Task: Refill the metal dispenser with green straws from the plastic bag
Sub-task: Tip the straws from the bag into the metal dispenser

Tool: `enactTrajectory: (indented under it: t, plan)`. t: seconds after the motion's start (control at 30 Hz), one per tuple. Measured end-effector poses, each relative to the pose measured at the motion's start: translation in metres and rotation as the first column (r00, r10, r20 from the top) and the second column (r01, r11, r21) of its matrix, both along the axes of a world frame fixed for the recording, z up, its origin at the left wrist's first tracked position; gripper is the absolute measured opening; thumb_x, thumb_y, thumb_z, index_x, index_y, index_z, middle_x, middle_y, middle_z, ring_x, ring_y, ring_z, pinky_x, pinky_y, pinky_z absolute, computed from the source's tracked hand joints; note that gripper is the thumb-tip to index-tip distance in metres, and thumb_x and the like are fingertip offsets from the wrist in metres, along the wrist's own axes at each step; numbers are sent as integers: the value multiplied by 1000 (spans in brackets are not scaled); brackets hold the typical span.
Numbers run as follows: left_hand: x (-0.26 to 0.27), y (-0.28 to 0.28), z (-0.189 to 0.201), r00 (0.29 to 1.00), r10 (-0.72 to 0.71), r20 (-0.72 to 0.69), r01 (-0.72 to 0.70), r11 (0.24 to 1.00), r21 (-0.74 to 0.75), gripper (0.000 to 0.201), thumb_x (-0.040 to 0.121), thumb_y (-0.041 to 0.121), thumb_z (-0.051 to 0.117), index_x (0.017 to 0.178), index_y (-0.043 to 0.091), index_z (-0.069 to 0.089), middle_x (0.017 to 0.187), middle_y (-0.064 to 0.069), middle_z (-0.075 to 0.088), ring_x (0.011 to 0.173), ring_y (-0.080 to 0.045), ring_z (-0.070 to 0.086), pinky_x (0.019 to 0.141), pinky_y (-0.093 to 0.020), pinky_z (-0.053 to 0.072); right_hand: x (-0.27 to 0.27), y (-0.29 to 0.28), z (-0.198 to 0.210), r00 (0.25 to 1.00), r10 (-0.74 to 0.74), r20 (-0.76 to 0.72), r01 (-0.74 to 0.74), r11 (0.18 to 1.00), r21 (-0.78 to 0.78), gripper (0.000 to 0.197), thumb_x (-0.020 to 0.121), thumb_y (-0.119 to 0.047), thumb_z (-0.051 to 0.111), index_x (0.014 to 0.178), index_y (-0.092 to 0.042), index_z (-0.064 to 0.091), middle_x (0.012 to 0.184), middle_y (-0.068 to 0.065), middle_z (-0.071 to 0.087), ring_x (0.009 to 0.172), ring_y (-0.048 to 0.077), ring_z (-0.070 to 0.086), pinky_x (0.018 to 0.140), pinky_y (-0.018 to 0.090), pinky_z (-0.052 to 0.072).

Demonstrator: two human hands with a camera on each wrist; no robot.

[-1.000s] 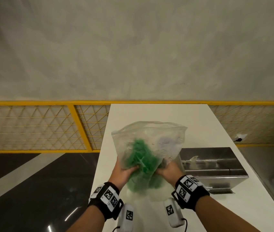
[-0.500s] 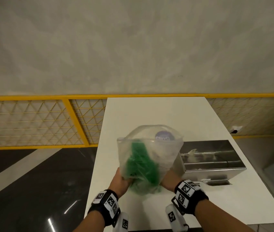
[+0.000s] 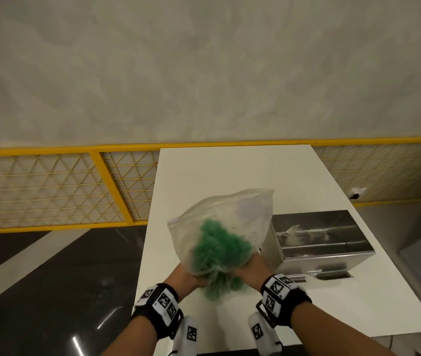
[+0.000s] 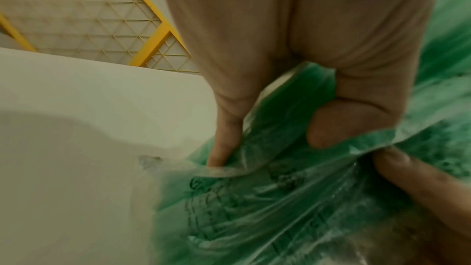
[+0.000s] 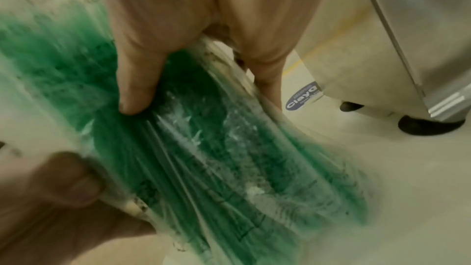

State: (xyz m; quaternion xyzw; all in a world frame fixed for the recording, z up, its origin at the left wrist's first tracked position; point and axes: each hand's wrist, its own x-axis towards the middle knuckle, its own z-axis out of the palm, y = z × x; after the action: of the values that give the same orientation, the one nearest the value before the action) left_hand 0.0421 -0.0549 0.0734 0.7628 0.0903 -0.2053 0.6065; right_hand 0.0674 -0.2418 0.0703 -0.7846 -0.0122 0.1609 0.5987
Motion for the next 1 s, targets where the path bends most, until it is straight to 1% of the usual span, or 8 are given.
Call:
enactTrajectory:
  t: [0.1, 0.27, 0.4, 0.6, 0.73, 0.8, 0.87, 1.0]
  plan:
    - [4, -1, 1, 996, -90, 16, 90, 995, -39, 48, 61, -13, 76, 88, 23, 60, 92, 2, 66, 90, -19, 62, 81, -29, 53, 1, -1, 3, 998, -7, -67, 11, 998, 55, 53, 66, -3, 83, 110, -19, 57, 101, -11, 62, 98, 7, 60, 70, 3, 49]
    - [6, -1, -2, 984, 111, 139, -97, 990, -99, 48, 60, -3, 83, 90, 27, 59, 97, 7, 65, 94, -11, 62, 89, -35, 51, 2, -2, 2, 990, 73, -121, -69, 997, 36, 53, 61, 9, 82, 95, -24, 59, 98, -8, 67, 87, -4, 65, 72, 18, 55]
    - [4, -4, -13, 986, 121, 111, -105, 985, -136, 48, 65, -5, 80, 91, 28, 56, 95, 10, 63, 90, -5, 60, 72, -13, 51, -1, -5, -6, 979, 122, -165, -136, 988, -76, 47, 60, 1, 85, 88, -27, 61, 98, -3, 70, 91, 12, 68, 85, 34, 57]
    - [1, -10, -43, 995, -96, -27, 97, 995, 35, 47, 71, 14, 82, 101, 33, 51, 99, 14, 57, 97, -10, 57, 72, -3, 48, -5, -2, -27, 970, 162, -181, -208, 939, -275, 36, 74, -13, 79, 99, -25, 57, 108, -3, 58, 104, 10, 52, 98, 26, 47]
    - [4, -4, -47, 962, -133, -240, 240, 833, 499, 107, 69, 57, 73, 145, 7, 18, 144, -11, 32, 135, -31, 33, 111, -35, 32, -3, 2, -34, 975, 87, -203, -147, 942, -301, 19, 81, -16, 73, 85, -23, 56, 91, -10, 56, 92, 12, 54, 80, 19, 50]
    - [6, 0, -37, 987, -159, -26, 155, 888, 432, 128, 40, 79, 73, 142, 15, 28, 140, -7, 38, 132, -26, 39, 109, -38, 38, -1, 4, -40, 982, 59, -177, -111, 947, -302, 33, 73, -13, 80, 84, -26, 52, 94, -7, 58, 100, 17, 55, 94, 28, 49]
    - [7, 7, -33, 952, -50, 302, -1, 986, 167, 120, 35, 66, 84, 135, 21, 35, 133, 1, 46, 126, -10, 46, 101, -24, 45, 0, 5, -46, 983, 89, -160, -139, 932, -335, 40, 70, -16, 83, 96, -25, 54, 107, 1, 60, 104, 18, 53, 101, 29, 44]
    - [7, 8, -18, 928, -36, 371, 80, 991, -105, 97, 54, 12, 91, 134, 19, 36, 131, 6, 51, 122, -1, 50, 95, -16, 46, -1, 1, -55, 952, 113, -283, -217, 904, -369, 58, 76, -37, 76, 126, -23, 50, 122, 1, 55, 99, 7, 45, 93, 16, 40]
